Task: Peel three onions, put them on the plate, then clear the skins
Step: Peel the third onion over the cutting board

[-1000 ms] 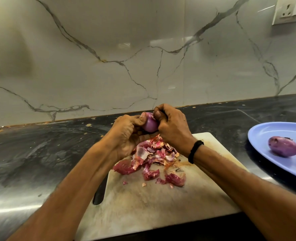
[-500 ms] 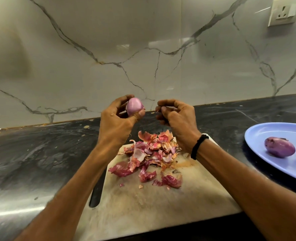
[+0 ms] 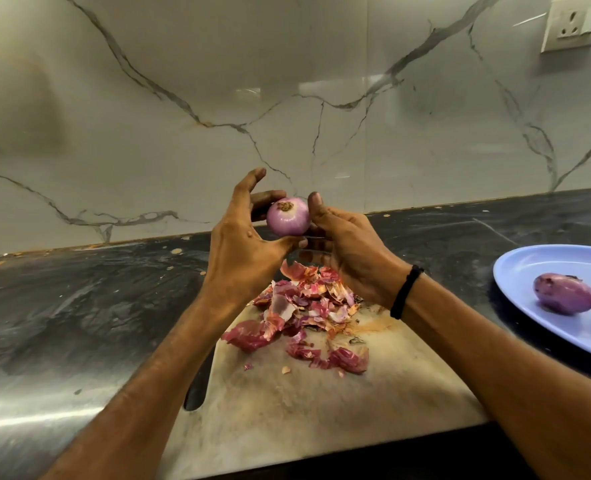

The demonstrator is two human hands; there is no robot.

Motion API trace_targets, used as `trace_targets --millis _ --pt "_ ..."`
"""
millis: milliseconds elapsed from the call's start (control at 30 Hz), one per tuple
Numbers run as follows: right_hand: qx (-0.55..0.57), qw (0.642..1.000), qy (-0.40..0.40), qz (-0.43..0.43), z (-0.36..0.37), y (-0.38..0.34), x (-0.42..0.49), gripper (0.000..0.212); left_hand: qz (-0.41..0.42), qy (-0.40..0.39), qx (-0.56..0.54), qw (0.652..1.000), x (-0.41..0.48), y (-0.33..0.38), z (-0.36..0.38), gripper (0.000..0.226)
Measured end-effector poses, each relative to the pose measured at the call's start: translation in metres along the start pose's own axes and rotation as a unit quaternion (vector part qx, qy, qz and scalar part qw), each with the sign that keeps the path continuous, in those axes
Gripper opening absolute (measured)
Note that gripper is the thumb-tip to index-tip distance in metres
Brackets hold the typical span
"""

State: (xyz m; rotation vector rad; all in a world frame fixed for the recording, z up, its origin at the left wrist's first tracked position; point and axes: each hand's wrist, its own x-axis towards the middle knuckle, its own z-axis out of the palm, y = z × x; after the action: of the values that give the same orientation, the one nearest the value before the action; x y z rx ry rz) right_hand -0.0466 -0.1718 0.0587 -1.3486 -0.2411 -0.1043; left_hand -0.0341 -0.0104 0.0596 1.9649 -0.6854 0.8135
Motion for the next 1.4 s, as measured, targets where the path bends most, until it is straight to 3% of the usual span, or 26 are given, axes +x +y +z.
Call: trace_targets --millis 133,200,333,600,733,867,1033,1100,1233,1400 --pt "0.121 0.992 -0.003 0.021 0.001 -0.002 -0.004 0.037 0.030 -0.030 0.011 0.999 0.000 -0.003 0.000 0.094" --pt "0.147 0.989 0.012 0.021 -0.001 -0.002 -0.003 0.033 0.038 -0.042 -0.002 0.998 0.000 -0.002 -0.001 0.077" --pt "0.121 0.993 0.015 -0.005 -0.004 -0.003 0.000 0.032 0.052 -0.005 0.008 0.999 -0.001 0.000 -0.002 0.035" --pt "0.069 0.997 0.005 -0.021 -0.002 0.003 0.001 0.043 0.079 0.065 0.065 0.993 0.000 -0.006 -0.001 0.013" --pt "0.070 0.997 0.006 -0.011 0.002 0.009 0.000 0.040 0.097 0.082 0.152 0.980 0.002 -0.014 0.000 0.012" --pt "0.058 0.998 0.008 -0.020 0.005 0.011 -0.001 0.032 0.092 0.054 0.176 0.979 0.002 -0.014 0.000 0.041" --pt "0.020 0.999 0.020 -0.034 0.004 0.013 0.000 0.028 0.083 0.011 0.226 0.970 0.000 -0.015 0.004 0.041" --pt "0.002 0.999 0.027 -0.039 0.004 0.015 0.002 0.027 0.053 -0.006 0.214 0.975 -0.002 -0.016 0.007 0.041" --pt "-0.016 0.998 0.033 -0.043 0.003 0.017 0.004 0.027 -0.019 -0.013 0.148 0.989 -0.004 -0.016 0.011 0.019" --pt "0.012 0.998 0.051 -0.046 0.001 0.014 0.006 0.023 -0.074 -0.006 0.035 0.997 -0.004 -0.003 0.006 0.020"
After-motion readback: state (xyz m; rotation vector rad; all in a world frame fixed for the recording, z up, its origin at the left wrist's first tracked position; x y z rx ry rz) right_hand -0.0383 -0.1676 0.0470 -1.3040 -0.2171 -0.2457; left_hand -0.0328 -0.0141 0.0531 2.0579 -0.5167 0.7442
